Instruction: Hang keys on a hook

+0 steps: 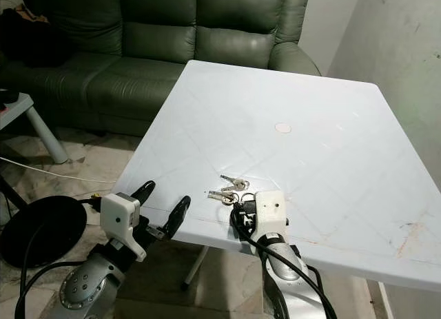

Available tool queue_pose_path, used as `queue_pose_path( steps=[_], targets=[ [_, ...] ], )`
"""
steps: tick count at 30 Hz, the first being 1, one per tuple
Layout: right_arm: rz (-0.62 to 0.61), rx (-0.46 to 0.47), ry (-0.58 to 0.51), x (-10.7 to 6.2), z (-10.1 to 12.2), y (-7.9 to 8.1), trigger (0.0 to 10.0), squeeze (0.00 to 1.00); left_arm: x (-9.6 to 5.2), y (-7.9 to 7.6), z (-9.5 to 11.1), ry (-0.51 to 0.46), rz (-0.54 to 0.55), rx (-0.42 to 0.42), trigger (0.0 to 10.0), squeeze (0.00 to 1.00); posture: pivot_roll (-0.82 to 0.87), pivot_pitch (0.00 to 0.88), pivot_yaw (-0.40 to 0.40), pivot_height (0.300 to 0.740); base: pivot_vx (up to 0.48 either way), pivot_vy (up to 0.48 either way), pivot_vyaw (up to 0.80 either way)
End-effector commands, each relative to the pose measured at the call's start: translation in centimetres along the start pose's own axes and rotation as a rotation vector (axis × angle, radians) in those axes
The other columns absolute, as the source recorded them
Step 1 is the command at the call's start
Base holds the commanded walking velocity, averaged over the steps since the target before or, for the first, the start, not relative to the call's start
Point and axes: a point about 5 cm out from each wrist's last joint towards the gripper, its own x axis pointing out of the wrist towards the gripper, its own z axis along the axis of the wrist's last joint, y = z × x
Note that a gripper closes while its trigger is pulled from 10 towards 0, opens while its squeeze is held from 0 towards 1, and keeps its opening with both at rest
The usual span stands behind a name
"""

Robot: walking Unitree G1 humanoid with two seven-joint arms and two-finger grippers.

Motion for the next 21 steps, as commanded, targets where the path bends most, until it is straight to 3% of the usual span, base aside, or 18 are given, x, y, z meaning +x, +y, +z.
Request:
queue_pose_path(
  steps=[1,21],
  targets=[
    [-0.011,-0.006,-0.015,0.03,0.60,-0.12,3.2,0.00,-0.02,-0.28,0.45,-0.016,-0.010,0.017,10.0,0.00,0.03,0.044,-0.068,0.732,0.000,0.000,0.00],
    [0.010,-0.036,0.028,0.20,0.23,0.12,2.3,0.00,-0.16,-0.45,0.43,-0.015,-0.004,0.025,10.0,0.00,0.05,0.054,-0.086,0.732,0.000,0.000,0.00]
  ],
)
